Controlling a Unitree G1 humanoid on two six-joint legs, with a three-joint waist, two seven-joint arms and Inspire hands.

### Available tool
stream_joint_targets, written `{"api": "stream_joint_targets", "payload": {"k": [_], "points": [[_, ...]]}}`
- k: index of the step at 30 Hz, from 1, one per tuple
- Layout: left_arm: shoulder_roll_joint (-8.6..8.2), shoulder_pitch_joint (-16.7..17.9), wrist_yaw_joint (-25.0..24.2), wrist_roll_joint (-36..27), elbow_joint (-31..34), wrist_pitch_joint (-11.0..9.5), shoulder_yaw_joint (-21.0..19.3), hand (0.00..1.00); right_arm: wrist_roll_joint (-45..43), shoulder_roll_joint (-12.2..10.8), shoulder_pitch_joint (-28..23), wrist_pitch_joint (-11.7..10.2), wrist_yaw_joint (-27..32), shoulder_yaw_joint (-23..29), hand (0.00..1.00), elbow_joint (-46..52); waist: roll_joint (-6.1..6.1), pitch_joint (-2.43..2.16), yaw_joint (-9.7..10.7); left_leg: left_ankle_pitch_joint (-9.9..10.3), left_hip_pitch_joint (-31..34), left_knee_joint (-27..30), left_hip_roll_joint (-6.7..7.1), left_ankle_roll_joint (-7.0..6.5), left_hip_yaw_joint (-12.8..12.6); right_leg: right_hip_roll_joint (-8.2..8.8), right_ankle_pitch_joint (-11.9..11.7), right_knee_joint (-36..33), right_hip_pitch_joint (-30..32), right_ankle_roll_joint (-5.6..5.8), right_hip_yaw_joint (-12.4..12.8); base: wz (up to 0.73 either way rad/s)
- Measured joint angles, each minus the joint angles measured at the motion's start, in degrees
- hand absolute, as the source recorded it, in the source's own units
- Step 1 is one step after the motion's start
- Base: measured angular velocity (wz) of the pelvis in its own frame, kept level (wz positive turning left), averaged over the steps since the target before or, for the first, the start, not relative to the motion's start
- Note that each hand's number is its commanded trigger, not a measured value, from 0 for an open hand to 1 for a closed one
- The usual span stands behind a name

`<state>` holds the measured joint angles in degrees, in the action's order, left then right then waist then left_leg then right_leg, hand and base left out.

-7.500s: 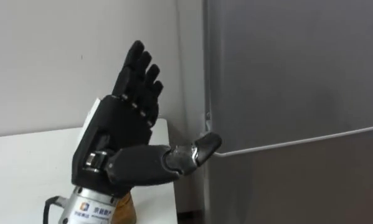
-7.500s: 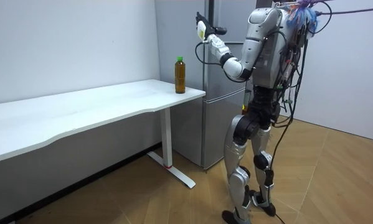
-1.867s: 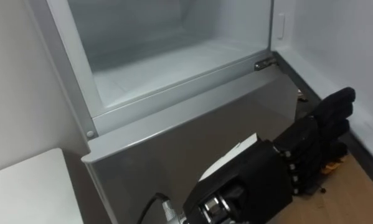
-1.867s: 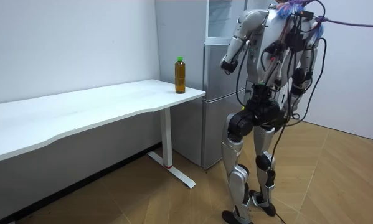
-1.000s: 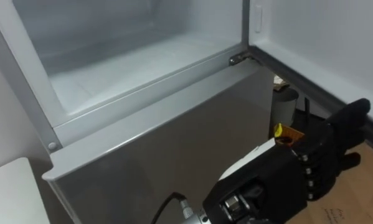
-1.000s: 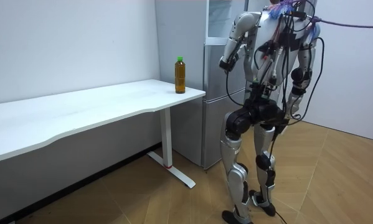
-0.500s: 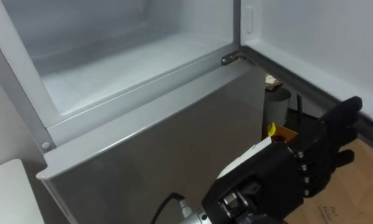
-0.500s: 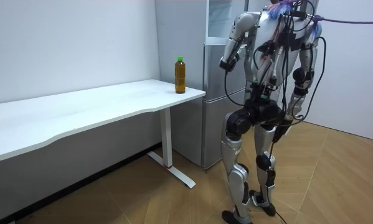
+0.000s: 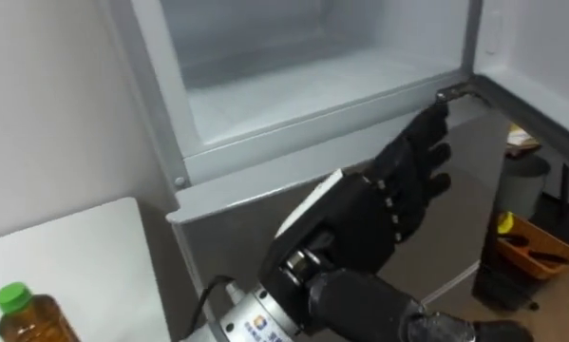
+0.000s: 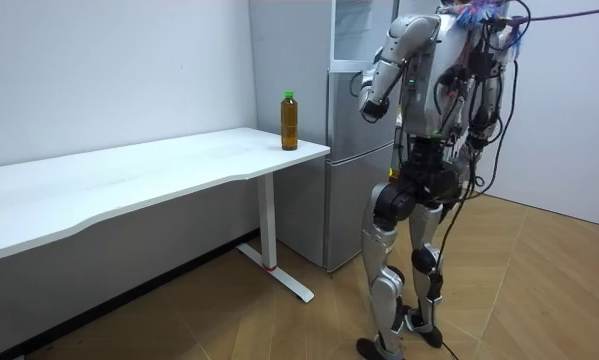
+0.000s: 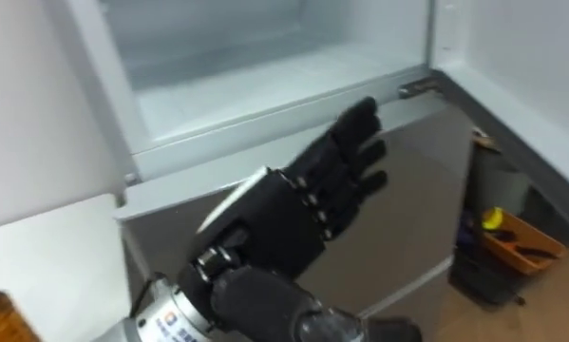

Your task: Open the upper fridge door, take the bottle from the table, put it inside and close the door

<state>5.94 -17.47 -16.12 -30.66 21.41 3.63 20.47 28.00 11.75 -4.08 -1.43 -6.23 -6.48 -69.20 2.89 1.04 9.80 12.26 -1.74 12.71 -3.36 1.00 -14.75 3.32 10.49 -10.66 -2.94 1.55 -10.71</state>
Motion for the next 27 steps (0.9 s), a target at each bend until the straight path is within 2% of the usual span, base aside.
{"api": "stream_joint_targets", "payload": {"k": [1,2,4,5,7,8,9,11,12,14,16,18,20,21,25,27], "points": [[0.56,0.40,0.70,0.25,1.34,-0.25,-1.20,0.00,-0.64,-0.31,-0.28,-0.17,-0.01,-0.20,0.00,0.07,-0.51,-0.20,-0.95,-0.03,-0.06,0.01,-0.01,0.05,0.70,0.01,0.01,-0.04,-0.31,-0.02,-0.67,0.25],[1.48,1.32,1.79,1.26,2.41,-1.43,-2.63,0.00,-1.74,-0.58,-0.29,-0.40,-0.02,-0.18,0.00,0.05,-0.86,-0.24,-1.79,-0.04,-0.36,0.00,0.00,0.07,1.26,0.01,0.01,0.05,-0.96,-0.02,-1.32,0.24],[2.52,3.47,3.24,4.08,4.07,-2.34,-5.19,0.00,-2.71,-0.76,-0.38,-0.56,-0.11,-0.13,0.00,-0.02,-0.84,-0.58,-3.34,-0.04,-0.94,0.03,-0.01,0.08,1.48,0.02,0.01,0.09,-1.83,-0.02,-2.19,0.17],[3.52,4.71,3.95,4.88,4.65,-2.79,-7.13,0.00,-3.68,-0.79,-0.61,-0.80,-0.21,-0.11,0.00,-0.01,-1.02,-0.61,-4.10,-0.03,-1.07,0.19,0.01,0.08,2.02,0.07,0.01,0.10,-2.22,-0.02,-2.60,0.19],[4.20,6.17,4.87,5.62,4.89,-3.99,-10.53,0.00,-4.09,-1.11,-1.28,-1.60,-0.23,-0.15,0.00,0.05,-1.13,-0.56,-5.46,-0.03,-1.16,0.27,0.10,0.08,2.87,0.15,0.01,0.12,-2.91,-0.01,-3.70,0.25],[4.51,8.16,6.21,5.60,5.67,-4.81,-12.94,0.00,-3.76,-1.28,-1.62,-2.10,-0.35,-0.15,0.00,0.10,-1.10,-0.61,-6.51,-0.03,-1.16,0.45,0.11,0.08,3.02,0.16,0.01,0.14,-3.02,-0.01,-3.82,0.15],[4.50,9.26,6.94,5.66,6.23,-5.25,-14.15,0.00,-3.71,-1.38,-1.61,-2.41,-0.39,-0.10,0.00,0.03,-1.06,-0.64,-7.06,-0.03,-1.02,0.57,0.13,0.08,3.24,0.19,0.01,0.15,-3.02,-0.01,-4.03,0.11],[4.70,12.79,8.69,6.70,8.45,-6.55,-19.13,0.00,-4.01,-1.93,-2.14,-2.86,-0.89,0.77,0.00,-0.18,-1.05,-0.66,-8.32,-0.03,-0.25,0.98,0.31,0.07,4.54,0.38,0.05,0.13,-3.13,0.05,-5.55,0.29],[4.84,13.17,9.05,6.73,8.71,-6.73,-20.52,0.00,-4.00,-2.11,-2.41,-2.86,-0.90,1.16,0.00,-0.19,-1.06,-0.68,-8.64,-0.03,-0.02,1.09,0.36,0.07,4.81,0.44,0.09,0.13,-3.16,0.12,-5.99,0.36],[4.95,14.26,12.17,8.11,9.17,-8.27,-25.76,0.00,-3.85,-2.21,-3.36,-2.94,-1.15,2.17,0.00,-0.17,-0.96,-0.76,-9.81,-0.17,-0.01,1.19,0.93,-0.13,6.01,0.78,0.36,0.52,-3.54,0.38,-7.04,0.26],[4.93,15.40,14.58,10.69,10.32,-9.37,-29.49,0.00,-4.06,-2.29,-4.13,-3.06,-1.63,3.62,0.00,-0.22,-0.84,-1.08,-11.00,-0.17,-0.24,1.18,1.27,-0.16,6.09,0.94,0.57,1.25,-4.11,0.35,-7.13,0.05],[4.93,16.45,16.53,12.40,11.24,-11.31,-33.27,0.00,-4.34,-2.34,-4.92,-3.76,-2.25,4.12,0.00,-0.20,-0.81,-1.10,-11.96,-0.18,-0.94,1.08,1.35,-0.18,6.10,1.04,0.87,1.02,-4.79,0.37,-7.12,0.02],[4.80,19.28,20.72,13.02,12.40,-14.91,-36.81,0.00,-5.78,-2.29,-5.17,-4.56,-2.39,4.53,0.00,-0.26,-0.63,-1.17,-12.17,-0.18,-1.64,1.03,1.43,-0.18,6.27,1.07,1.11,1.01,-5.52,0.40,-7.18,0.04],[4.74,20.03,21.66,13.39,12.36,-15.58,-37.54,0.00,-5.86,-2.29,-5.12,-4.92,-2.44,4.59,0.00,-0.47,-0.53,-1.17,-12.26,-0.18,-1.75,1.04,1.44,-0.18,6.41,1.07,1.13,1.02,-5.70,0.39,-7.21,0.08],[3.53,25.35,26.28,13.33,11.51,-15.97,-41.02,0.00,-5.94,-2.37,-5.28,-5.26,-2.54,6.36,0.00,-1.76,-0.09,-1.07,-12.65,-0.18,-1.86,1.24,1.82,-0.19,7.45,1.38,1.64,0.82,-6.39,0.55,-8.24,0.15],[3.36,27.10,28.33,12.75,10.48,-16.02,-42.13,0.00,-5.67,-2.42,-6.19,-5.25,-2.54,7.20,0.00,-1.68,0.15,-1.20,-12.98,-0.18,-1.80,1.31,2.03,-0.19,7.90,1.58,2.01,0.77,-6.51,0.65,-8.74,0.11]]}}
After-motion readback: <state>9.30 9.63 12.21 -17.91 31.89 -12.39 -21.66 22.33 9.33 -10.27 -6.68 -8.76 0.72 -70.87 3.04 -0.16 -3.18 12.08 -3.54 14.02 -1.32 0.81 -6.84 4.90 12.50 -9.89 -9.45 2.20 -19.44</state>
